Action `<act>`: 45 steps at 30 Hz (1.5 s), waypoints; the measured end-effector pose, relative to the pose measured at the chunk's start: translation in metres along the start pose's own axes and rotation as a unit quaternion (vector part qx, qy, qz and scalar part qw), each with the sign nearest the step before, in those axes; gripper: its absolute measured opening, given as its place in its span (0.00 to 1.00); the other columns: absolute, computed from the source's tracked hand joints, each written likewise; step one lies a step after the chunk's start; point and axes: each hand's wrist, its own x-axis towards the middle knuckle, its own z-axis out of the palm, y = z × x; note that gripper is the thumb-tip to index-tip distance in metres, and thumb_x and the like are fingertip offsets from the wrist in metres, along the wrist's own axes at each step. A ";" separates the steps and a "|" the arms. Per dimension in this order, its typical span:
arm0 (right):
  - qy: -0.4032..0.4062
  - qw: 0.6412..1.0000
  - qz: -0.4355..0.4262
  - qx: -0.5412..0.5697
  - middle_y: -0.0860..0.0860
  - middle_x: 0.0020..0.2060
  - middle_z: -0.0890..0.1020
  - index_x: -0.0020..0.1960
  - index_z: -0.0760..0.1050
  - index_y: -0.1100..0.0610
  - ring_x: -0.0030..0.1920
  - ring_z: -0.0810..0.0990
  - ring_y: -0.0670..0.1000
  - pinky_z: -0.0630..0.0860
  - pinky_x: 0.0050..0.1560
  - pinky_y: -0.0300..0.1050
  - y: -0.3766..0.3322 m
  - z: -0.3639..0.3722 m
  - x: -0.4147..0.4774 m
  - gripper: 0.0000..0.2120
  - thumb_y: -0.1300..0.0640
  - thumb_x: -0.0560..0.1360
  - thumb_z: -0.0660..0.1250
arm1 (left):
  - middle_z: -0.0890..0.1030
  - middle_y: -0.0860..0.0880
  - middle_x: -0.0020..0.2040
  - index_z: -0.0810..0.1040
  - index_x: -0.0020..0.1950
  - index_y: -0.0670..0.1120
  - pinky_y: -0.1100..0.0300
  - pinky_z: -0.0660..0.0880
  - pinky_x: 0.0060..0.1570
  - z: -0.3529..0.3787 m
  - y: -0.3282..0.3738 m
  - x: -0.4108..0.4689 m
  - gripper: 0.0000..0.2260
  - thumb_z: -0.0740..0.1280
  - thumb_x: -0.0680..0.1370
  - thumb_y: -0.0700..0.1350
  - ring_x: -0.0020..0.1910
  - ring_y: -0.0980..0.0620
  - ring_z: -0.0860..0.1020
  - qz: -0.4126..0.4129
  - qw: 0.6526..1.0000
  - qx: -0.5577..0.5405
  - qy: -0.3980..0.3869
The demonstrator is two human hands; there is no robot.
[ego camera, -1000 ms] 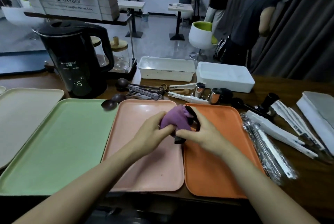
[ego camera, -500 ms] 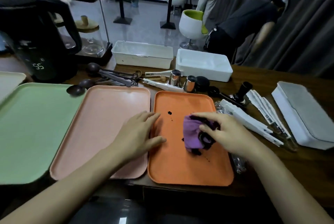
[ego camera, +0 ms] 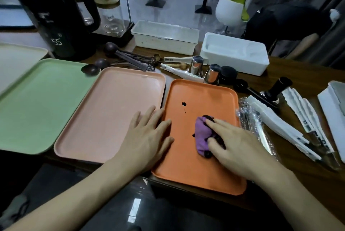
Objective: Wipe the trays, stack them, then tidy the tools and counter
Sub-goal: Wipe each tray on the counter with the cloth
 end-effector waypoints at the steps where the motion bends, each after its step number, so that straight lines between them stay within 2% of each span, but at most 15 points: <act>1: -0.021 1.000 0.001 -0.023 0.38 0.77 0.63 0.80 0.56 0.42 0.72 0.69 0.49 0.71 0.65 0.50 -0.003 0.001 -0.001 0.29 0.40 0.81 0.55 | 0.72 0.43 0.75 0.78 0.67 0.49 0.36 0.68 0.70 0.001 0.001 0.000 0.26 0.55 0.79 0.62 0.76 0.39 0.68 0.000 1.000 -0.004 0.002; 3: -0.025 0.998 0.001 -0.057 0.39 0.77 0.62 0.81 0.53 0.42 0.72 0.69 0.49 0.71 0.64 0.49 -0.005 0.004 0.000 0.30 0.42 0.82 0.59 | 0.71 0.42 0.76 0.77 0.68 0.47 0.35 0.66 0.71 0.004 0.001 -0.001 0.28 0.55 0.79 0.64 0.77 0.39 0.66 0.003 1.000 -0.010 0.005; 6: 0.035 0.998 -0.011 -0.041 0.43 0.71 0.73 0.77 0.65 0.44 0.63 0.76 0.53 0.75 0.56 0.50 -0.007 0.015 0.010 0.29 0.54 0.79 0.67 | 0.71 0.40 0.76 0.78 0.68 0.46 0.35 0.68 0.70 0.006 0.001 -0.001 0.29 0.54 0.79 0.64 0.76 0.38 0.67 0.018 1.000 -0.003 0.010; 8: 0.053 0.997 -0.026 -0.044 0.44 0.69 0.75 0.76 0.68 0.45 0.60 0.77 0.56 0.75 0.58 0.51 -0.011 0.022 0.031 0.28 0.56 0.77 0.68 | 0.71 0.40 0.76 0.78 0.67 0.46 0.35 0.69 0.69 0.007 -0.001 -0.001 0.28 0.55 0.79 0.64 0.76 0.39 0.68 0.023 1.000 -0.005 0.016; 11: 0.080 0.995 0.001 -0.052 0.44 0.72 0.72 0.77 0.64 0.42 0.60 0.74 0.57 0.72 0.61 0.52 -0.020 0.020 0.091 0.27 0.54 0.80 0.63 | 0.71 0.41 0.76 0.78 0.67 0.47 0.34 0.68 0.69 0.008 -0.004 -0.001 0.28 0.57 0.78 0.65 0.75 0.39 0.68 0.026 0.999 -0.013 0.023; 15: 0.085 0.994 0.027 -0.065 0.50 0.68 0.75 0.77 0.64 0.46 0.60 0.74 0.62 0.71 0.62 0.54 -0.024 0.024 0.157 0.27 0.52 0.79 0.60 | 0.71 0.41 0.76 0.78 0.68 0.48 0.33 0.68 0.69 0.009 -0.004 -0.001 0.28 0.56 0.78 0.65 0.75 0.39 0.69 0.025 0.999 -0.007 0.031; 18: 0.089 0.994 0.018 -0.059 0.49 0.64 0.76 0.76 0.64 0.45 0.57 0.75 0.60 0.71 0.61 0.55 -0.028 0.033 0.152 0.30 0.42 0.75 0.52 | 0.72 0.42 0.76 0.78 0.68 0.48 0.32 0.67 0.69 0.010 -0.004 0.000 0.28 0.57 0.78 0.65 0.76 0.40 0.69 0.018 0.999 -0.004 0.037; 21: 0.092 0.995 -0.006 -0.045 0.45 0.64 0.76 0.75 0.66 0.43 0.53 0.73 0.56 0.71 0.59 0.51 -0.037 0.039 0.121 0.27 0.38 0.78 0.55 | 0.72 0.41 0.75 0.78 0.67 0.47 0.32 0.67 0.69 0.012 -0.002 0.001 0.28 0.57 0.78 0.65 0.76 0.40 0.68 0.017 0.999 -0.001 0.048; 24: 0.104 0.994 -0.009 -0.017 0.42 0.67 0.75 0.75 0.66 0.43 0.52 0.71 0.55 0.73 0.58 0.50 -0.046 0.047 0.097 0.24 0.41 0.80 0.61 | 0.73 0.41 0.74 0.79 0.67 0.46 0.33 0.67 0.70 0.014 0.000 0.000 0.28 0.57 0.78 0.64 0.76 0.41 0.69 0.017 0.998 -0.001 0.054; 28: 0.130 0.990 0.016 -0.056 0.45 0.64 0.77 0.73 0.68 0.45 0.53 0.72 0.57 0.72 0.59 0.52 -0.046 0.045 0.136 0.21 0.48 0.81 0.61 | 0.72 0.40 0.75 0.79 0.66 0.47 0.35 0.61 0.70 0.015 -0.001 -0.001 0.27 0.57 0.78 0.63 0.76 0.41 0.68 0.024 0.998 -0.004 0.060; 32: 0.152 0.982 0.067 -0.091 0.48 0.58 0.80 0.68 0.71 0.48 0.53 0.73 0.59 0.71 0.57 0.52 -0.047 0.043 0.169 0.16 0.48 0.81 0.60 | 0.72 0.41 0.75 0.79 0.66 0.48 0.34 0.67 0.69 0.013 -0.001 -0.002 0.26 0.57 0.78 0.63 0.75 0.41 0.69 0.021 0.998 -0.010 0.057; 35: 0.149 0.983 0.059 -0.084 0.47 0.58 0.80 0.69 0.70 0.47 0.53 0.74 0.58 0.71 0.57 0.52 -0.049 0.040 0.162 0.17 0.48 0.81 0.60 | 0.72 0.41 0.75 0.79 0.66 0.49 0.33 0.64 0.70 0.013 -0.001 0.000 0.26 0.56 0.78 0.64 0.75 0.40 0.69 0.017 0.999 -0.005 0.046; 40: 0.098 0.993 0.058 0.003 0.42 0.65 0.77 0.74 0.68 0.42 0.58 0.70 0.55 0.72 0.59 0.50 -0.044 0.030 0.090 0.23 0.50 0.80 0.63 | 0.72 0.41 0.74 0.79 0.63 0.48 0.33 0.61 0.70 0.016 -0.002 0.003 0.23 0.54 0.80 0.60 0.75 0.39 0.69 0.021 0.999 0.006 0.044; 42: 0.092 0.992 0.082 -0.001 0.40 0.71 0.73 0.76 0.65 0.39 0.67 0.68 0.55 0.69 0.65 0.49 -0.034 0.031 0.047 0.25 0.50 0.80 0.64 | 0.73 0.40 0.74 0.79 0.62 0.47 0.32 0.63 0.69 0.016 -0.003 0.003 0.22 0.54 0.81 0.58 0.74 0.38 0.69 0.026 0.998 0.005 0.051; 45: 0.059 0.989 0.133 -0.023 0.42 0.76 0.67 0.78 0.61 0.38 0.80 0.56 0.50 0.61 0.75 0.50 -0.024 0.031 -0.010 0.27 0.50 0.81 0.64 | 0.73 0.39 0.73 0.79 0.61 0.47 0.32 0.64 0.68 0.015 -0.002 0.003 0.20 0.55 0.80 0.56 0.74 0.37 0.70 0.035 0.997 0.009 0.061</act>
